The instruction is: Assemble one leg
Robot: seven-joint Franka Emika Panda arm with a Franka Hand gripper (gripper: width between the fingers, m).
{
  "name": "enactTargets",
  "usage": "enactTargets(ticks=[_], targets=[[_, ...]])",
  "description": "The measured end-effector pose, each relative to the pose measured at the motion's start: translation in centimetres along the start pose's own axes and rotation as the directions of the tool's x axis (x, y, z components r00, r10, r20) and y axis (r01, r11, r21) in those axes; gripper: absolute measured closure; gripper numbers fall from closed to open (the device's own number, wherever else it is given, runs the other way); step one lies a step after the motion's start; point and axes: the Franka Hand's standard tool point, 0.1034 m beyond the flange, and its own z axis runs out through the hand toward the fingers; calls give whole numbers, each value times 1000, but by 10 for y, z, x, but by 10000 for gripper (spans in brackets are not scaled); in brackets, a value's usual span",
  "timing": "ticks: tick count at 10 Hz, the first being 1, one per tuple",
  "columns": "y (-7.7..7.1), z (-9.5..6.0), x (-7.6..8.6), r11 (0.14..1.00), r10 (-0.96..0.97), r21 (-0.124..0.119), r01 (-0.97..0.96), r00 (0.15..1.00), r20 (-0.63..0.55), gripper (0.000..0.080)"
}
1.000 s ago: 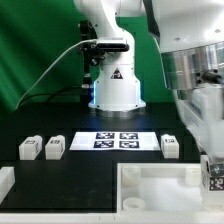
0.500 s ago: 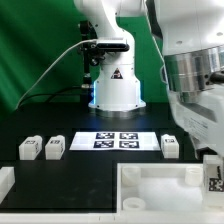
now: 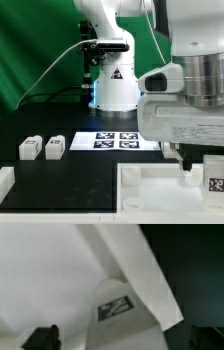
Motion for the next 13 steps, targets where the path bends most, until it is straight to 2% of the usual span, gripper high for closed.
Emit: enactTargets(ticks=[1, 2, 3, 4, 5, 6, 7, 9, 11, 13], targets=[[-5, -2, 4, 989, -149, -21, 148, 989, -18, 150], [-6, -3, 8, 957, -290, -21, 289, 956, -33, 150], [-6, -3, 8, 964, -265, -19, 265, 964, -35, 150], [-6, -3, 8, 965, -264, -18, 263, 964, -35, 241], [-6, -3, 8, 974, -225, -17, 224, 974, -35, 390], [-7, -3, 7, 993, -117, -10, 117, 992, -36, 390], [-3, -3, 9, 1000, -2, -9, 2, 999, -38, 499], [2, -3, 13, 967, 253, 14, -253, 967, -29, 500], [9, -2, 10, 748, 660, 68, -660, 751, 26, 500], [7, -2, 5, 485, 869, 68, -872, 489, 76, 500]])
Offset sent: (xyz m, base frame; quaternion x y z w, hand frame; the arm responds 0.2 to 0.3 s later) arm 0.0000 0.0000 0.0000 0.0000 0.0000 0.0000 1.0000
